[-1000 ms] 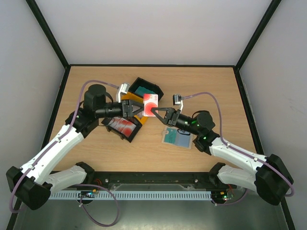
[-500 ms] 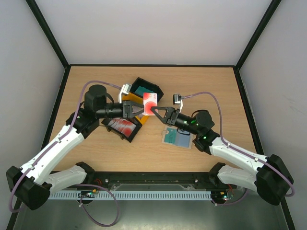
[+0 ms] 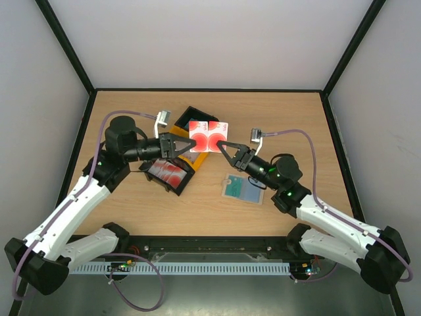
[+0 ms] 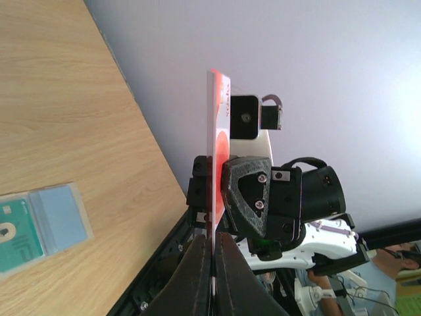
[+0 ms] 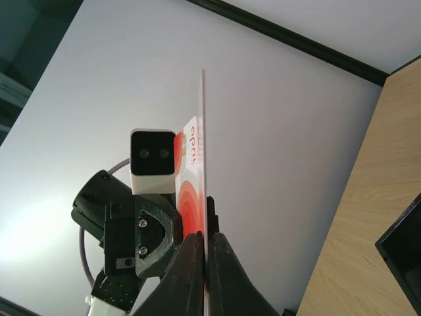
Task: Put the credit cards into the card holder
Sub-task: Pick up the credit card from the storage box, then insert the credit card into the card holder.
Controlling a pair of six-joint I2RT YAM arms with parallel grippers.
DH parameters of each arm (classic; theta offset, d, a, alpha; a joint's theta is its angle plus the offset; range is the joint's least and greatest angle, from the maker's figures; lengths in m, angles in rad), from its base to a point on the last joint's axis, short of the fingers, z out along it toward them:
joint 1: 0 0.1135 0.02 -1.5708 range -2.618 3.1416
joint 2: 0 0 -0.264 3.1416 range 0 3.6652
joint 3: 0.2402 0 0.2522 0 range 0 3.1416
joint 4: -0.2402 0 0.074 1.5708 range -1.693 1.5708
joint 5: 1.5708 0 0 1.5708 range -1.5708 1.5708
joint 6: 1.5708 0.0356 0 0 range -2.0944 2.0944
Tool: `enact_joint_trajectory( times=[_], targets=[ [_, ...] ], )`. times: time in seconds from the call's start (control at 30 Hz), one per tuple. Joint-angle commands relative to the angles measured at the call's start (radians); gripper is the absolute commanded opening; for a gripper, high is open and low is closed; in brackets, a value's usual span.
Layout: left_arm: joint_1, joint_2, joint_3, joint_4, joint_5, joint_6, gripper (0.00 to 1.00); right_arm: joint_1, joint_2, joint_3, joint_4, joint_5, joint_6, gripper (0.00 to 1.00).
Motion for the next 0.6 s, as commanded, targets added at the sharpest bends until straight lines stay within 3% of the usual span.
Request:
enact_joint_trajectory(
  times=[0.0, 0.1, 0.27, 0.43, 0.57],
  targets=[
    [0.029, -0.022, 0.008, -0.012, -0.013, -0.008, 0.02, -0.003, -0.031, -0.017, -0.029, 0.057, -0.02, 0.02],
    [0.045, -0.019, 0.023, -0.107, -0.067, 0.051, 0.02, -0.002, -0.065, -0.022, -0.077, 0.104, -0.044, 0.02],
    [0.05, -0.012, 0.025, -0.237, -0.178, 0.164, 0.02, -0.002, -0.144, -0.026, -0.313, 0.245, -0.115, 0.02],
    [0.03, -0.003, -0.055, -0.177, -0.151, 0.157, 0.02, -0.003, -0.217, -0.041, -0.687, 0.439, -0.153, 0.02],
    [-0.066, 0.032, -0.141, -0.076, -0.177, 0.113, 0.02, -0.002, -0.293, -0.066, -0.939, 0.608, -0.142, 0.02]
  ],
)
